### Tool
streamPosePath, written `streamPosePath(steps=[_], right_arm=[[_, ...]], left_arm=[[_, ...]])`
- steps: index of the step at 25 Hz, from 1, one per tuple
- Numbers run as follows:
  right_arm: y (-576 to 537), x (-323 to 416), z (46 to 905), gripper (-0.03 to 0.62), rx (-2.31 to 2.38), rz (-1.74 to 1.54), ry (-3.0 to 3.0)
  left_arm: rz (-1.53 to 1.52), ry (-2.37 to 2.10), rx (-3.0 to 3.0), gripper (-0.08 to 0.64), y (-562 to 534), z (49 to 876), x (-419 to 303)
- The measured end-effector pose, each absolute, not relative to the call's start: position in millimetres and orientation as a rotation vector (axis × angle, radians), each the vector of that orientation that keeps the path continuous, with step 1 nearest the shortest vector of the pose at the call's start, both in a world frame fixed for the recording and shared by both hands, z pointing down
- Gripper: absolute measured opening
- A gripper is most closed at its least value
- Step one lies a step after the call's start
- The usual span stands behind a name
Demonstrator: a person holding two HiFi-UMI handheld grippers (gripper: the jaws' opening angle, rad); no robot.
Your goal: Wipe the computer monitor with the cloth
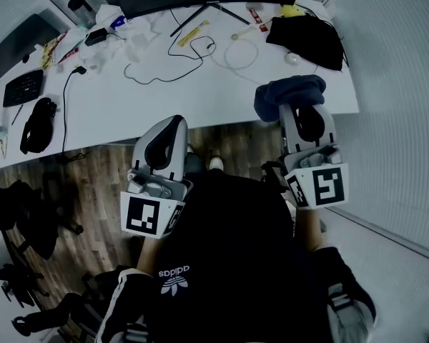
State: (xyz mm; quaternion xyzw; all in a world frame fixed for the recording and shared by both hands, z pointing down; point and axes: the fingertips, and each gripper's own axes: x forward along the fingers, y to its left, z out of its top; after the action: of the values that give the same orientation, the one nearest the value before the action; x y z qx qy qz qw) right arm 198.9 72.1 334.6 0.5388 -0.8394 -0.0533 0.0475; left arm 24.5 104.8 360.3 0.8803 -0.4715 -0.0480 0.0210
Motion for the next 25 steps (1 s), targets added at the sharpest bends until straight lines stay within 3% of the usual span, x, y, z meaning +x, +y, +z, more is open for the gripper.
streamPosePath(steps=[8, 25], right_arm=[[81.3, 199.7, 350.9, 0.048, 1.642, -0.001, -2.59], [88.4, 185.0, 352.0, 0.048, 1.6, -0.004, -2.612]], left_arm=[[-0.153, -1.433, 2.773, 0.005, 103.8, 350.7, 23.2], [-0.136, -1.475, 2.747, 0.005, 113.8, 355.5, 7.9]])
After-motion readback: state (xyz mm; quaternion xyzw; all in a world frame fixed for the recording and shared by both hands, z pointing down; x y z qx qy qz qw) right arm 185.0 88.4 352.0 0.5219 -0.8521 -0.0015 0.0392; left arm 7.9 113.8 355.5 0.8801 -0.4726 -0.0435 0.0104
